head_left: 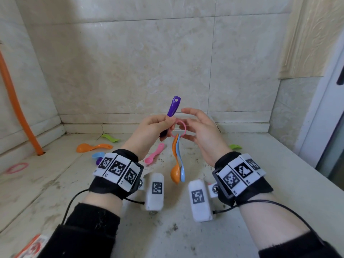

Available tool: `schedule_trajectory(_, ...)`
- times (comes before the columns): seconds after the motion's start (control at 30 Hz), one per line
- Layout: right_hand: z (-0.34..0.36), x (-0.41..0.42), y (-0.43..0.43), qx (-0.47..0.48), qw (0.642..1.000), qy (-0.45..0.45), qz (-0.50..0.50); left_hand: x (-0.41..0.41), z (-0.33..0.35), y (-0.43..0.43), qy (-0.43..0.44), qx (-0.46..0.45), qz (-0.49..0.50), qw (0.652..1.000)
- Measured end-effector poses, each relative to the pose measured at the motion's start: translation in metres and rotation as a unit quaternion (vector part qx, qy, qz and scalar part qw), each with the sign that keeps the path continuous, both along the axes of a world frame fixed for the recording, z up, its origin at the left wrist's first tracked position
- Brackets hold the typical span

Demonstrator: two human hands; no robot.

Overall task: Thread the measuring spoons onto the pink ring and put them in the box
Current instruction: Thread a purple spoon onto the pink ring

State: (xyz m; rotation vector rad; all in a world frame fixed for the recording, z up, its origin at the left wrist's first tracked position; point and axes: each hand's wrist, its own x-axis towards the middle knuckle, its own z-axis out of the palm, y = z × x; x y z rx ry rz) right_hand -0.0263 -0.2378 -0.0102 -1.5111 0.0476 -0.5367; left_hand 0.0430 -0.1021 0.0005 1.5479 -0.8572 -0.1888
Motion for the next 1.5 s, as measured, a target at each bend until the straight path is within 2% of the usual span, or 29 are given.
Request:
schedule_trajectory(0.13,0.001,-0.002,0.0,-0.048,0.999,-0.005,-0.016,0.001,-0.002,0.0,0.004,0.008,-0.02,1.0)
schedule_trajectory(0.27,0.0,-0.002,0.001,-0.013,0.998,-0.003,0.061,0.0,-0.003,-0.001,0.0,0.015,-0.049,0.999)
schedule_trajectory(0.43,-0.001,0.001,-0.001,0.004,0.997,-0.017,0.075,-0.002,-0.003,-0.001,-0.014,0.046,-0.052,0.998)
schedule_trajectory(0.6,-0.002,0.0,-0.004,0.041,0.995,-0.088,-0.018,-0.004,-0.002,-0.003,-0.019,0.037,-0.036,0.998)
schedule_trajectory(0.73,-0.004,-0.001,-0.012,0.076,0.983,-0.115,-0.121,-0.003,-0.001,-0.004,-0.02,0.025,0.025,0.999)
schedule_trajectory(0.9,-0.005,0.0,-0.016,0.096,0.974,-0.128,-0.163,-0.001,0.0,-0.003,-0.039,-0.023,0.099,0.994)
schedule_trajectory(1.0,-0.007,0.001,-0.017,0.095,0.97,-0.12,-0.189,0.0,0.0,-0.003,-0.021,-0.052,0.119,0.991)
schedule_trajectory(1.13,-0.006,0.001,-0.02,0.1,0.964,-0.119,-0.215,-0.002,0.004,-0.003,0.022,-0.098,0.099,0.99)
schedule_trajectory(1.23,-0.006,0.001,-0.018,0.102,0.973,-0.101,-0.183,-0.003,0.004,-0.004,0.049,-0.113,0.087,0.989)
schedule_trajectory(1.33,-0.006,0.002,-0.014,0.11,0.981,-0.078,-0.139,-0.003,0.004,-0.005,0.122,-0.146,0.03,0.981)
schedule_trajectory(1.5,-0.009,0.006,-0.011,0.0,0.987,-0.023,-0.162,-0.007,0.003,-0.008,0.152,-0.152,-0.019,0.976)
